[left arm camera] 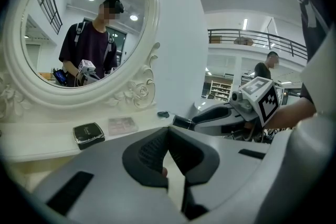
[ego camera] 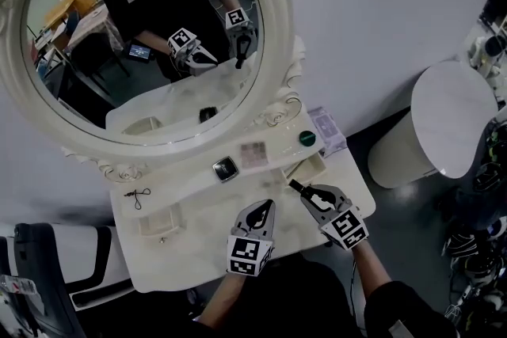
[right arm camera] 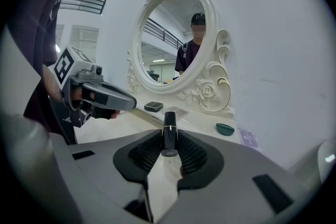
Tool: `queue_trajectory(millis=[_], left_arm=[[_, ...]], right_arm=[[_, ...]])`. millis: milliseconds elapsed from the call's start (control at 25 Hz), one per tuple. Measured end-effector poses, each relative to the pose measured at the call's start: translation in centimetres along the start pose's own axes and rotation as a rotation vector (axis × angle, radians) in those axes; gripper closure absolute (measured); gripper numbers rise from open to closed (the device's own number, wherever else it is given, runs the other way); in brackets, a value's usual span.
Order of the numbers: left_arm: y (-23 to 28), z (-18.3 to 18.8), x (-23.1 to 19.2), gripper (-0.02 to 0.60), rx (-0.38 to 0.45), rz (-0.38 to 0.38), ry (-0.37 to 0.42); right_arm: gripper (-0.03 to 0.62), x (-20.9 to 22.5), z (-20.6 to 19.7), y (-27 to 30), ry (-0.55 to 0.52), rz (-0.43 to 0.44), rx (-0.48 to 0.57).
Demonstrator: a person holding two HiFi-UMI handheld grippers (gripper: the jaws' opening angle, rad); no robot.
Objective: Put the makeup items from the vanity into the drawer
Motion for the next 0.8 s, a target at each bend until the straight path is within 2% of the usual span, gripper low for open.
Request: queue_trajectory(millis=[400,800], left_arm=[[4.2,0.0,0.2,0.567,-0.019,0.009,-0.008],[6.2,-0.2,0.5,0.566,-0.036,0.016,-0.023]], right_arm=[[0.485,4.5,-2.2,2.1,-0.135,0.042,-0.112],[0.485,6.5,-4.1,5.3,-0.250,0.120,-0.234]])
Point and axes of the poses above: the fingertips, and each gripper's own axes: y forward along the fingers, x to its right, z out of its top, the point moved 4 cm from there along -y, backward along the fingers
